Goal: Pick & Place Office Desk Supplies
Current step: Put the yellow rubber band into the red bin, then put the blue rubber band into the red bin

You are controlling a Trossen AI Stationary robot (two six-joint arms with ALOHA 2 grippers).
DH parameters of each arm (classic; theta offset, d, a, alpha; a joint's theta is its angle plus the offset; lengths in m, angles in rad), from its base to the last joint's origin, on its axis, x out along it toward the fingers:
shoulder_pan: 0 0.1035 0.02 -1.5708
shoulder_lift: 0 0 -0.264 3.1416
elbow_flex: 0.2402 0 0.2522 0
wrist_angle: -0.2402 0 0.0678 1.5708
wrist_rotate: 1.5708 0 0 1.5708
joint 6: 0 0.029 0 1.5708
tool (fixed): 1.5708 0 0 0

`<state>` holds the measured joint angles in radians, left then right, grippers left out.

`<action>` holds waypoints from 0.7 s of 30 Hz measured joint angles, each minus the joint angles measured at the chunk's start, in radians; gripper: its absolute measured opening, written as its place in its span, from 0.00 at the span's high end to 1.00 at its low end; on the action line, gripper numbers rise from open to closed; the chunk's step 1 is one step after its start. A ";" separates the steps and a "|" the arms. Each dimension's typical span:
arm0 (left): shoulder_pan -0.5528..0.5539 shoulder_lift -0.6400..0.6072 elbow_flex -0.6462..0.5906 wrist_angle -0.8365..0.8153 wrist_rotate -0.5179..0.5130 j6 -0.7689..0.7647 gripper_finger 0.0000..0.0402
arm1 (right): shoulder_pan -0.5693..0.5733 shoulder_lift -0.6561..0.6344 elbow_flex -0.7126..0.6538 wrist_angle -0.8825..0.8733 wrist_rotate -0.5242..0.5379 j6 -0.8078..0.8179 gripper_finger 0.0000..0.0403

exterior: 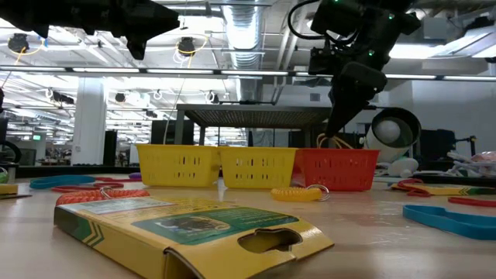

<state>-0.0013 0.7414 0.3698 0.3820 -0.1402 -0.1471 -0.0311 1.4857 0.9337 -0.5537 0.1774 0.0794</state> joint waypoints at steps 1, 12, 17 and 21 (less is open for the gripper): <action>0.000 0.000 0.000 0.000 0.000 0.000 0.83 | 0.000 0.000 0.000 0.000 0.000 -0.002 0.97; 0.000 0.000 0.000 0.000 0.000 0.007 0.83 | 0.000 0.000 0.000 0.010 0.000 0.007 0.64; 0.000 0.000 0.000 0.000 0.000 0.007 0.83 | 0.000 0.000 0.000 0.015 0.000 0.007 0.55; 0.000 0.000 0.000 0.000 0.000 0.007 0.83 | 0.000 0.000 0.008 0.016 0.001 0.002 0.52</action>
<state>-0.0015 0.7416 0.3698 0.3820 -0.1402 -0.1398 -0.0311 1.4857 0.9413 -0.5373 0.1787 0.0812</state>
